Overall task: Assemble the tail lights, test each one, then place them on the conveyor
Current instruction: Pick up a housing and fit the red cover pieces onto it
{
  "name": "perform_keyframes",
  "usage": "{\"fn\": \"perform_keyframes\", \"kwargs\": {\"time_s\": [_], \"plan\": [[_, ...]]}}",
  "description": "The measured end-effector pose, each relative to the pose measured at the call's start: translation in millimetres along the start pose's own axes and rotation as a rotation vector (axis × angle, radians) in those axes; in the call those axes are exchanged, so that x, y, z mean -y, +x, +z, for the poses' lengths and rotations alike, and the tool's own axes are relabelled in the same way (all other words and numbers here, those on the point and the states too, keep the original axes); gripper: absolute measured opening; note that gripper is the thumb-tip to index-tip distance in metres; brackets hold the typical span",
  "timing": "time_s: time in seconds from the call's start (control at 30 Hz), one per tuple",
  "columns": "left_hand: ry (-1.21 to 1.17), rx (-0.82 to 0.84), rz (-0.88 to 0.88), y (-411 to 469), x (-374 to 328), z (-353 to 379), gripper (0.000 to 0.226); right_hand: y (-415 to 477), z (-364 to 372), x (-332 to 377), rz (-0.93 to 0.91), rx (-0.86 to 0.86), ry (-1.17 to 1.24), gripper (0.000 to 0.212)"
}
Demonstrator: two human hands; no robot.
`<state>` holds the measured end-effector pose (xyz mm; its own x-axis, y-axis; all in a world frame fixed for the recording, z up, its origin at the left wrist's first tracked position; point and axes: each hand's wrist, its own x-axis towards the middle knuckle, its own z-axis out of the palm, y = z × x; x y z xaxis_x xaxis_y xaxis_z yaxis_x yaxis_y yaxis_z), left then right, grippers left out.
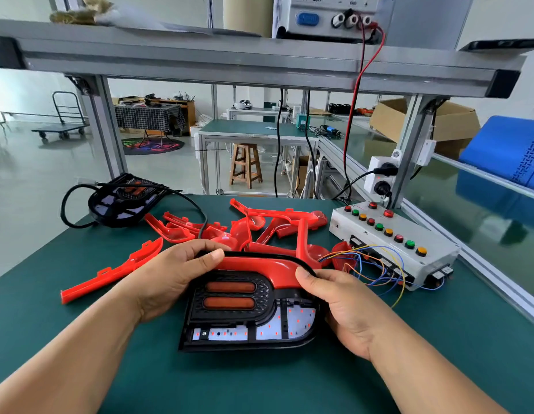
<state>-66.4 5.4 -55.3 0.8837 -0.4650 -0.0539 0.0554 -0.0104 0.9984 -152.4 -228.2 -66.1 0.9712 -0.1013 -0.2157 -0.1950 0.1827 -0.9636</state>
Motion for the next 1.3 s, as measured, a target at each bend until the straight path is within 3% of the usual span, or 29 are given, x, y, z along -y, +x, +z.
{"fn": "perform_keyframes", "kwargs": {"time_s": [0.23,0.4,0.87,1.03,1.17,1.23,1.3], "plan": [[0.009,-0.028,0.01,-1,-1,4,0.029,0,0,-1,0.0,-0.015,0.002,0.045],[-0.024,-0.045,0.006,-2,-3,7,0.025,1,-1,-1,0.004,-0.008,0.005,0.019],[-0.101,-0.091,-0.002,7,-1,9,0.028,5,3,-1,0.037,-0.071,0.081,0.016],[-0.158,-0.109,-0.011,9,2,3,0.025,7,3,-2,-0.048,-0.055,-0.046,0.023],[-0.18,-0.145,0.006,6,-4,-3,0.035,1,0,5,-0.262,-0.137,-0.344,0.032],[-0.001,-0.175,0.057,0,-12,-2,0.054,0,-3,7,-0.331,-0.24,-0.484,0.026],[0.529,-0.252,0.13,-6,-21,-7,0.077,0,-3,6,-0.369,-0.262,-0.608,0.019]]}}
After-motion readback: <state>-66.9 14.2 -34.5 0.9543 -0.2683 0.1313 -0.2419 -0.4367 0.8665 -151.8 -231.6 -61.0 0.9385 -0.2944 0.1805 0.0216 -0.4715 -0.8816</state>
